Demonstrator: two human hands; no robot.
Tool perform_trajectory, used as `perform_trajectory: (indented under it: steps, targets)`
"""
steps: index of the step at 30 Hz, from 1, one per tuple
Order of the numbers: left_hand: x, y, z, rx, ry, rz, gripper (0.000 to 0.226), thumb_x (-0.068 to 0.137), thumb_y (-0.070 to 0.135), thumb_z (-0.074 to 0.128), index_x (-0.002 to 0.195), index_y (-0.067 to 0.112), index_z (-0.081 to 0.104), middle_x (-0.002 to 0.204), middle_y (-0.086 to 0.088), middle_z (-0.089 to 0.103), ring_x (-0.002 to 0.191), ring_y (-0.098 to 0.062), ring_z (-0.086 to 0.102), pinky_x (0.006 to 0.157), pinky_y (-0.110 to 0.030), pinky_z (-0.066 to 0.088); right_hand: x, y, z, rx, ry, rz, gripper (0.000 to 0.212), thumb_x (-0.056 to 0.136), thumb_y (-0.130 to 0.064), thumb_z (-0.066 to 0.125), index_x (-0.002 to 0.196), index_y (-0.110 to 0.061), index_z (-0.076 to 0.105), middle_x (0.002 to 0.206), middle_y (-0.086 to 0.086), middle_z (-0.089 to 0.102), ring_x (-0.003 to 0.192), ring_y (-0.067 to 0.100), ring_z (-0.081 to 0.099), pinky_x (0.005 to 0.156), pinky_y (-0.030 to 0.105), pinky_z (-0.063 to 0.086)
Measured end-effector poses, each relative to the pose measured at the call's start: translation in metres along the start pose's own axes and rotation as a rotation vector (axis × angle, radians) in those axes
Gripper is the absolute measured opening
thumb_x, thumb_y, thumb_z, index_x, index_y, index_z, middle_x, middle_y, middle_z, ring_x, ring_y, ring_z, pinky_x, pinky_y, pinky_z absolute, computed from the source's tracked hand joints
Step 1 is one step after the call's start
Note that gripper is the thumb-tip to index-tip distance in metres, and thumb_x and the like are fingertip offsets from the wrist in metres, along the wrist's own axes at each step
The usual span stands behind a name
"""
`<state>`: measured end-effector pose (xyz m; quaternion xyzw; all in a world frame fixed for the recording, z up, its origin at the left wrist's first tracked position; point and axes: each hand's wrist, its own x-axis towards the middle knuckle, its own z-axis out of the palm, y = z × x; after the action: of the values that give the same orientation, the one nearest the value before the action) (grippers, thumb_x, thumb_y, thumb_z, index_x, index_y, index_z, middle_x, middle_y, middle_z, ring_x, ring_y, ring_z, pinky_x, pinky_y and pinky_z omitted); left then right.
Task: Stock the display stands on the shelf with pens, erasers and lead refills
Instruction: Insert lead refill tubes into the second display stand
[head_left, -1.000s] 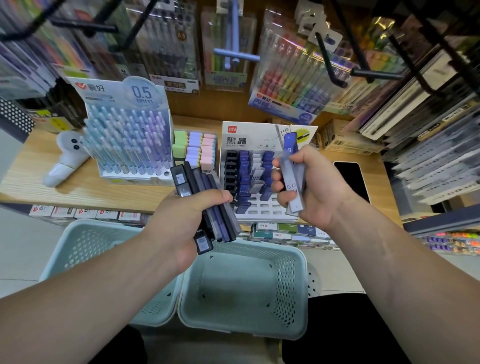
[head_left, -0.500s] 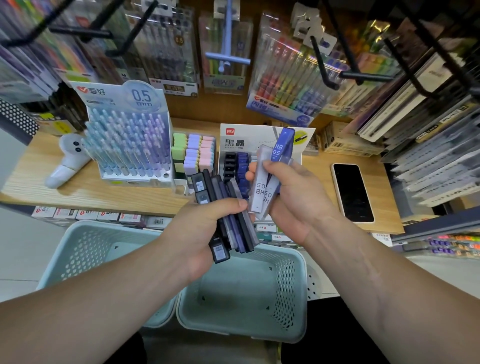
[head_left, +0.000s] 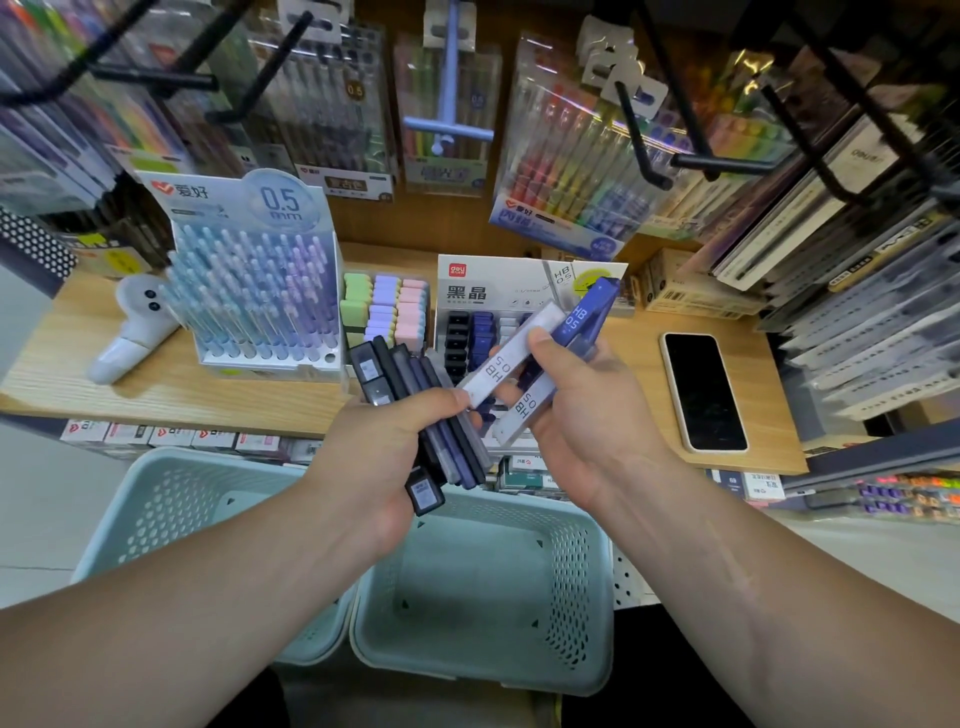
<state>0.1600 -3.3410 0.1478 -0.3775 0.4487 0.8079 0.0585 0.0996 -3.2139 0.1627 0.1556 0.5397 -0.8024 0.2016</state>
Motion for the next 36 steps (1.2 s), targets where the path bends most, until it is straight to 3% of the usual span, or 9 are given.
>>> perform_trajectory:
  steps: [3,7,12,16,21,28,33,36]
  targets:
    - [0.005,0.000,-0.004,-0.009,0.043,0.026,0.020,0.079,0.000,0.075,0.098,0.004,0.071,0.087,-0.018,0.076,0.076,-0.029,0.075,0.072,-0.044,0.061,0.002,0.005,-0.001,-0.016,0.023,0.007,0.011,0.102,-0.007,0.055,0.107,-0.015,0.061,0.090,0.008,0.067,0.079,0.022,0.065,0.062,0.031,0.059]
    - [0.010,0.000,-0.006,0.040,0.063,0.054,0.018,0.077,0.002,0.078,0.094,0.006,0.071,0.088,-0.018,0.076,0.079,-0.031,0.075,0.076,-0.046,0.060,0.003,0.002,-0.003,-0.128,0.042,0.028,0.007,0.101,-0.008,0.058,0.101,-0.015,0.059,0.077,0.006,0.065,0.064,0.015,0.057,0.044,0.023,0.040]
    - [0.008,0.002,-0.005,0.085,0.038,0.052,0.022,0.077,0.005,0.078,0.098,0.002,0.072,0.087,-0.018,0.076,0.071,-0.027,0.074,0.070,-0.039,0.060,0.006,-0.008,-0.004,-0.216,0.086,-0.023,0.020,0.089,0.002,0.062,0.086,-0.017,0.055,0.062,-0.001,0.053,0.051,0.008,0.043,0.039,0.019,0.024]
    - [0.005,0.004,-0.002,0.060,0.010,0.040,0.027,0.079,0.002,0.075,0.105,-0.005,0.070,0.089,-0.021,0.075,0.067,-0.026,0.073,0.054,-0.033,0.058,0.006,-0.017,-0.006,-0.228,0.093,-0.076,0.029,0.086,0.006,0.062,0.099,-0.020,0.063,0.068,-0.001,0.056,0.051,0.010,0.044,0.039,0.020,0.028]
    - [0.004,0.003,-0.002,0.030,0.006,0.030,0.035,0.078,0.000,0.076,0.111,-0.007,0.068,0.087,-0.019,0.074,0.071,-0.026,0.073,0.060,-0.038,0.060,0.004,-0.020,-0.008,-0.205,0.083,-0.106,0.024,0.085,0.002,0.070,0.089,-0.019,0.058,0.072,0.001,0.061,0.055,0.012,0.054,0.039,0.021,0.030]
    - [0.007,0.010,-0.005,-0.032,-0.006,0.071,0.018,0.082,0.001,0.071,0.100,0.002,0.073,0.091,-0.016,0.076,0.080,-0.027,0.075,0.062,-0.040,0.060,-0.002,-0.014,-0.010,-0.531,-0.159,0.010,0.024,0.082,0.000,0.075,0.075,-0.017,0.059,0.072,0.007,0.068,0.051,0.013,0.053,0.041,0.020,0.028]
    - [0.004,0.006,-0.005,-0.001,-0.050,0.062,0.031,0.082,0.000,0.070,0.113,-0.001,0.070,0.105,-0.020,0.075,0.095,-0.039,0.073,0.084,-0.055,0.059,-0.007,-0.016,-0.008,-0.715,-0.294,-0.023,0.032,0.079,0.004,0.078,0.098,-0.018,0.064,0.069,0.002,0.058,0.048,0.008,0.048,0.041,0.013,0.035]
    - [0.004,0.003,-0.006,0.093,-0.094,0.077,0.028,0.081,-0.001,0.071,0.108,0.002,0.073,0.102,-0.017,0.076,0.088,-0.035,0.074,0.073,-0.044,0.060,-0.007,-0.017,-0.009,-0.689,-0.373,-0.010,0.053,0.077,0.014,0.074,0.109,-0.028,0.066,0.065,0.001,0.054,0.047,0.010,0.043,0.040,0.014,0.034]
